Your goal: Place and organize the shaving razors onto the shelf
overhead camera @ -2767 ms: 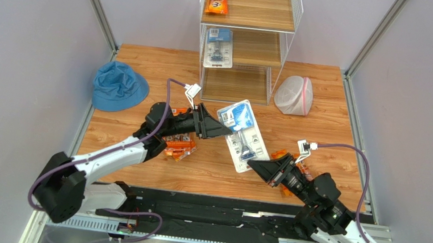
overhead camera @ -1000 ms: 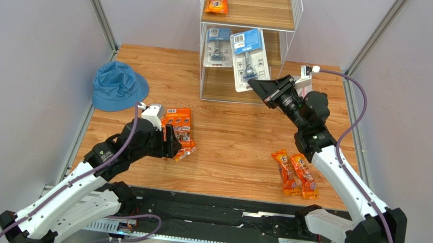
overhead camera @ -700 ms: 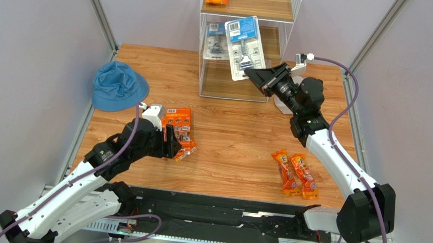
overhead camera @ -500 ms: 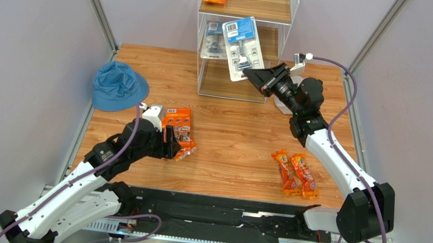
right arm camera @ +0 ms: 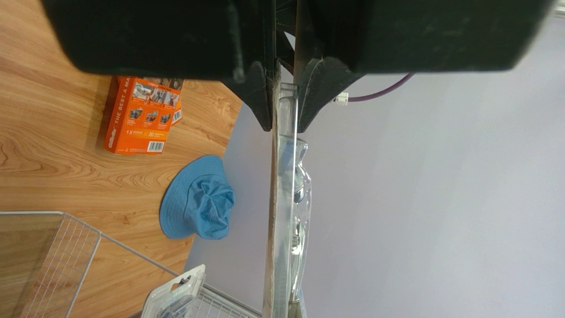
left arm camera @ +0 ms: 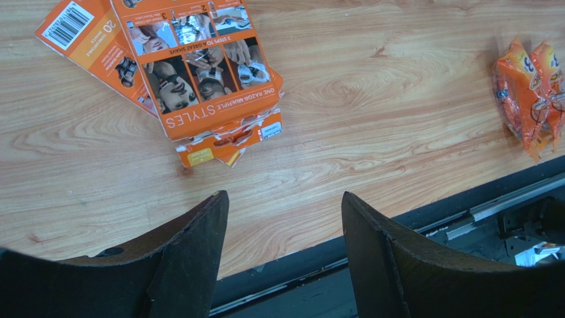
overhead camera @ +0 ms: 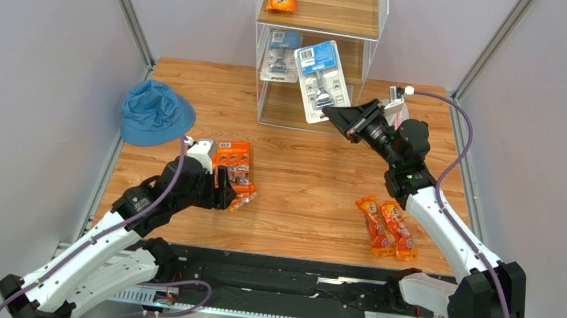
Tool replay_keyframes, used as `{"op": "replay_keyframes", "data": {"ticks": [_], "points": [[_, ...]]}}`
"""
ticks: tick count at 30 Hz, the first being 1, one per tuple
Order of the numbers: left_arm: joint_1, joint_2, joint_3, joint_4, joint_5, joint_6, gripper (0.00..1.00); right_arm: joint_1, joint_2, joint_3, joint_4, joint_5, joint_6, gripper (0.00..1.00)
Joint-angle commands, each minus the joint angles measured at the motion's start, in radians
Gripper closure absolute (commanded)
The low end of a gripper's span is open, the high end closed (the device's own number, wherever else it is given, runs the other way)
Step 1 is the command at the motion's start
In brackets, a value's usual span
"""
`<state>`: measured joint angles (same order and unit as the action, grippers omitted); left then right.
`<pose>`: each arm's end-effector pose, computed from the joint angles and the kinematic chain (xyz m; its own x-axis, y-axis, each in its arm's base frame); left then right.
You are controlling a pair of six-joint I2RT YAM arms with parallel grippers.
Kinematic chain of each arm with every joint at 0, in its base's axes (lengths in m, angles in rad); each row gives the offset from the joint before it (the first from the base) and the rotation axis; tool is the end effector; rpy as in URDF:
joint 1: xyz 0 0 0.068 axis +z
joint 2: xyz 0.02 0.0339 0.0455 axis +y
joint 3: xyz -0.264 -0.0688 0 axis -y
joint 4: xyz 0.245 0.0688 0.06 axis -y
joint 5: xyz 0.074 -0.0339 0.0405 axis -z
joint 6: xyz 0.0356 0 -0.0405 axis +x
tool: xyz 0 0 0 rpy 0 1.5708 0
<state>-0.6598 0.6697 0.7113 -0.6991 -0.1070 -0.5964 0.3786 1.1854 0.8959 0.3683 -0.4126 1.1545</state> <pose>0.1145 -0.0840 0.2807 -0.7043 -0.1604 -0.6915 0.1778 0.9032 -0.3906 0.2539 0.1164 0.3541 -0.6198 0.6551 -0.4320 -0.3540 0.2578 0.8990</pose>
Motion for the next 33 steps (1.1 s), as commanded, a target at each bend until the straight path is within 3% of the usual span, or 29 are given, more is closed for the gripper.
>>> {"op": "replay_keyframes", "data": {"ticks": [1,7,33], "points": [[0.000,-0.009,-0.007,0.009,0.000,0.006,0.28,0.011,-0.007,-0.018,0.073,-0.009,0.008,1.00],[0.000,-0.015,-0.006,0.003,-0.005,0.007,0.28,0.019,0.045,-0.043,0.135,0.008,0.028,1.00],[0.000,-0.021,-0.012,0.004,0.000,0.010,0.28,-0.001,0.364,0.207,0.231,0.202,0.097,1.00]]}}
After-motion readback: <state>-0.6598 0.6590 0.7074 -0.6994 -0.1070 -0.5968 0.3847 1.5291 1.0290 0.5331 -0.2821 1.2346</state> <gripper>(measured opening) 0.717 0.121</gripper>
